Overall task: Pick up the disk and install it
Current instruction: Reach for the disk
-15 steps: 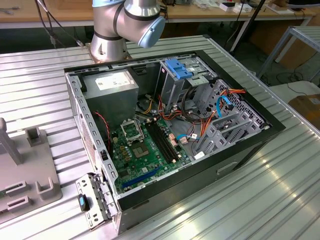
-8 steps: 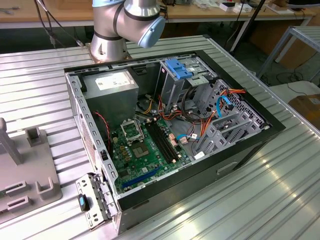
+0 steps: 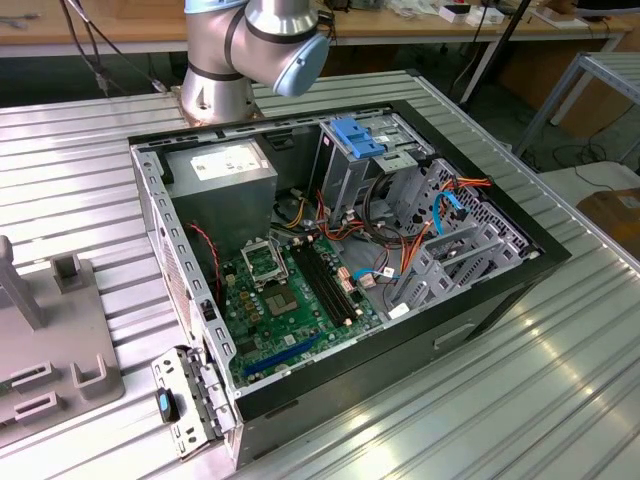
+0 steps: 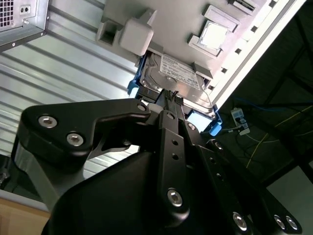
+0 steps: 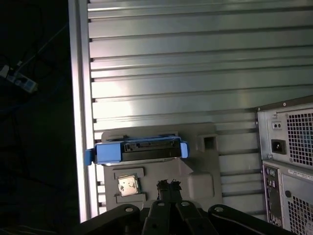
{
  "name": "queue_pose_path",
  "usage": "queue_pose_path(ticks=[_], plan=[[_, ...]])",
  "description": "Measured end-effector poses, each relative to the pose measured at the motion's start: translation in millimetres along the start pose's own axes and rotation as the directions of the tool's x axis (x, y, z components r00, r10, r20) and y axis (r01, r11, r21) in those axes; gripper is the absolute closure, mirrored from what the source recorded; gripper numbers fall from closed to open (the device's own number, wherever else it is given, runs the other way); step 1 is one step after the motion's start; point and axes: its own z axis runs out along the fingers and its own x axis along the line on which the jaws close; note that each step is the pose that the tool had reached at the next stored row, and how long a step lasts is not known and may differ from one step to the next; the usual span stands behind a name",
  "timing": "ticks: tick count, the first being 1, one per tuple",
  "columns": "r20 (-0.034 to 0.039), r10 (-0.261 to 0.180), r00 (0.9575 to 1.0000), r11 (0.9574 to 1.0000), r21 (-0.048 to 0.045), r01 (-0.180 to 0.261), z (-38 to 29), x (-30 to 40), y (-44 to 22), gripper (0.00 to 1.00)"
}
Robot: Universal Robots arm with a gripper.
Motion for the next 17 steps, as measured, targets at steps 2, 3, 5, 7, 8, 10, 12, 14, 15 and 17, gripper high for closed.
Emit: queue_pose_path(ticks=[2,3,5,7,8,10,12,14,15,17], plan=[[0.0,0.0,1.0,1.0,0.0,0.0,0.0,0.1,0.0,0.89],[0.0,0.0,1.0,1.0,0.0,0.0,0.0,0.3,0.0,0.89],[0.0,0.0,1.0,1.0,0.0,0.0,0.0,1.0,0.0,0.89],[0.0,0.0,1.0,1.0,0.0,0.0,0.0,1.6,-0.1,0.89],[0.0,0.0,1.0,1.0,0.0,0.0,-0.1,1.6,-0.1,0.89],[0.0,0.0,1.0,1.0,0.0,0.0,-0.1,1.6,-0.1,0.89],[0.0,0.0,1.0,1.0,0.0,0.0,-0.1,1.7,-0.1,0.89],[0.0,0.0,1.0,1.0,0.0,0.0,-0.1,1.7,-0.1,0.89],[0.0,0.0,1.0,1.0,0.0,0.0,-0.1,1.8,-0.1,0.89],[0.0,0.0,1.0,1.0,0.0,0.0,-0.1,1.8,-0.1,0.89]])
